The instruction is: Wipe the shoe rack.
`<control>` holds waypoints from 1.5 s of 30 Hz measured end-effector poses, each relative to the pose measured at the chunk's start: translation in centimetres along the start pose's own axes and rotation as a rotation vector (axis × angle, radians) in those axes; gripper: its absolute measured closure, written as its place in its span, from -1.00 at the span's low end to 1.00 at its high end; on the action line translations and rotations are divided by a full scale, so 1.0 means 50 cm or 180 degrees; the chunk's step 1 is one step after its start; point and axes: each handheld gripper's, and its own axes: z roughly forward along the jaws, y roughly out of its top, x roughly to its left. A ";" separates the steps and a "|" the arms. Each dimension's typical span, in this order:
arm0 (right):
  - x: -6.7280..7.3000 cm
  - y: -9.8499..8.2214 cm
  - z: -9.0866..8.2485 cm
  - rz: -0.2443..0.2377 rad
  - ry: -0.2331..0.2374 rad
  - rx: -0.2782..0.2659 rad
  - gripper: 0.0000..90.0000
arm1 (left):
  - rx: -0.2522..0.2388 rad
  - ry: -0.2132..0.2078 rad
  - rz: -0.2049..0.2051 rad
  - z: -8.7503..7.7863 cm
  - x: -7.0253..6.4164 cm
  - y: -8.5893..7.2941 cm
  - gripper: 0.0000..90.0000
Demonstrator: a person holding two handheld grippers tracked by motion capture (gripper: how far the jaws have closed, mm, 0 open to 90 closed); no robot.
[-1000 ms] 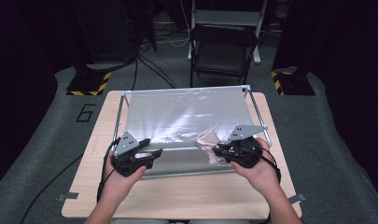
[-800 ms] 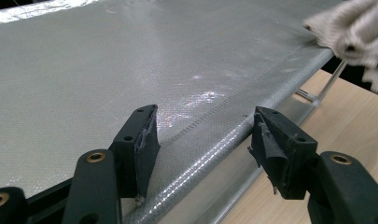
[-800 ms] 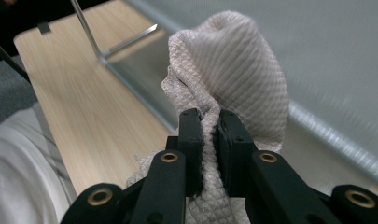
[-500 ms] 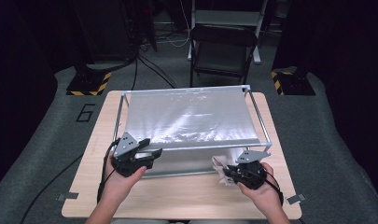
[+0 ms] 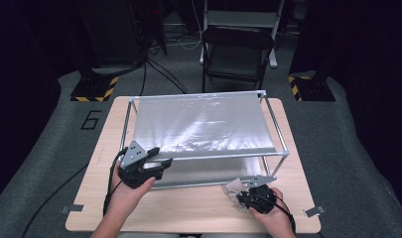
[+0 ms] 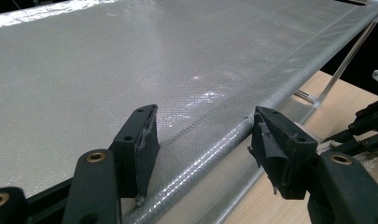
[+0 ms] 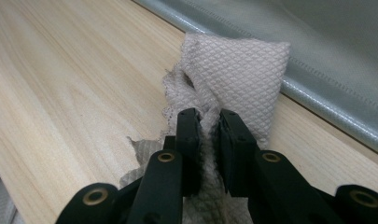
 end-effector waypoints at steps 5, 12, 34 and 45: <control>-0.002 -0.004 0.003 0.0036 0.0031 -0.0080 0.49 | -0.0002 -0.0006 -0.0010 0.000 0.000 0.000 -0.09; 0.008 0.005 -0.005 0.0014 0.0015 -0.0098 0.33 | 0.0025 -0.0023 -0.0004 -0.001 0.000 0.001 -0.09; 0.001 -0.018 -0.009 0.0040 -0.0228 0.0028 0.28 | 0.0018 0.0002 0.0049 0.000 -0.001 0.001 -0.09; -0.007 0.011 -0.022 0.0189 -0.0421 -0.0323 0.19 | 0.0042 0.0005 -0.0014 0.001 -0.001 0.004 -0.09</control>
